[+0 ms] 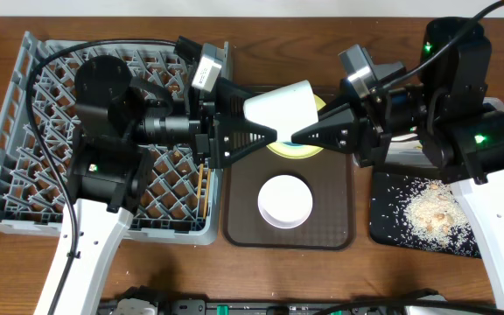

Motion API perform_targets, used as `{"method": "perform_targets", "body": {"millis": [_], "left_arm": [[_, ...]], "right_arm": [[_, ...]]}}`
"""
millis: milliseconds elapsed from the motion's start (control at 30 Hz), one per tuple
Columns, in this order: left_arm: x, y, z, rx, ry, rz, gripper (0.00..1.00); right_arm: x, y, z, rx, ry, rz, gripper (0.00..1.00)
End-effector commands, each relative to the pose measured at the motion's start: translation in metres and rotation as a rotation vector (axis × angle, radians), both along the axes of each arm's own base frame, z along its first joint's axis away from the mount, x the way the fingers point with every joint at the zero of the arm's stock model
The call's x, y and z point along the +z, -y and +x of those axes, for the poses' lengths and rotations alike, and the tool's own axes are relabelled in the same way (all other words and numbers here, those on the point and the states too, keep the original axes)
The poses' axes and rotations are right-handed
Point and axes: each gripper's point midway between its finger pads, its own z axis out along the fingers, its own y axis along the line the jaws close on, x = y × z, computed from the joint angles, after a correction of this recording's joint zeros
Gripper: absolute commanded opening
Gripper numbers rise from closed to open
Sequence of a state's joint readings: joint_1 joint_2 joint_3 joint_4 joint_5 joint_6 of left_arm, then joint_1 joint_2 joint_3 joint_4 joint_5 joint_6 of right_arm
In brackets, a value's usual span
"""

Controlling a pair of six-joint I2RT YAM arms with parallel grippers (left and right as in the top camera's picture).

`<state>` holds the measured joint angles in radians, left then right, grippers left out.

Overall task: Sort waste into correct bins and load items into the dishwasher
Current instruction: 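Carry the white cup with the left gripper over the dish rack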

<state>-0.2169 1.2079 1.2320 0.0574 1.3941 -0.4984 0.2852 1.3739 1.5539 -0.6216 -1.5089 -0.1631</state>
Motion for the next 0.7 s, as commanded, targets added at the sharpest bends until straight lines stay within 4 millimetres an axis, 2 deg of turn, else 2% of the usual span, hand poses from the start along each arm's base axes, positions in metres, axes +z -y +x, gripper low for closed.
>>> {"method": "perform_targets", "body": {"millis": [0,133,200,267,333,433,533,667], "left_arm": [[0.009,-0.002,-0.005,-0.005,0.034,-0.007,0.69],[0.009,-0.002,-0.005,-0.005,0.034,-0.007,0.57],[0.009,-0.002,-0.005,-0.005,0.034,-0.007,0.56],[0.009,-0.003,-0.004,0.0,0.034,-0.007,0.55],[0.009,-0.007,0.0,0.015,0.034,-0.006,0.53],[0.009,-0.017,0.008,0.056,0.034,-0.005,0.52],[0.008,-0.031,0.02,0.114,0.025,-0.003,0.52],[0.0,-0.061,0.039,0.223,-0.034,0.006,0.5]], "right_arm": [[0.0,-0.004,-0.007,0.037,0.004,0.008,0.01],[-0.001,-0.005,-0.005,0.029,0.003,0.003,0.03],[-0.002,-0.005,-0.004,0.02,0.005,0.001,0.22],[-0.002,-0.002,-0.001,0.008,0.005,0.0,0.33],[-0.002,0.002,0.004,-0.012,0.004,0.0,0.52],[-0.002,0.012,0.014,-0.055,-0.016,-0.004,0.7],[-0.002,0.026,0.027,-0.116,-0.044,-0.008,0.76],[-0.004,0.052,0.048,-0.22,-0.094,-0.014,0.84]]}}
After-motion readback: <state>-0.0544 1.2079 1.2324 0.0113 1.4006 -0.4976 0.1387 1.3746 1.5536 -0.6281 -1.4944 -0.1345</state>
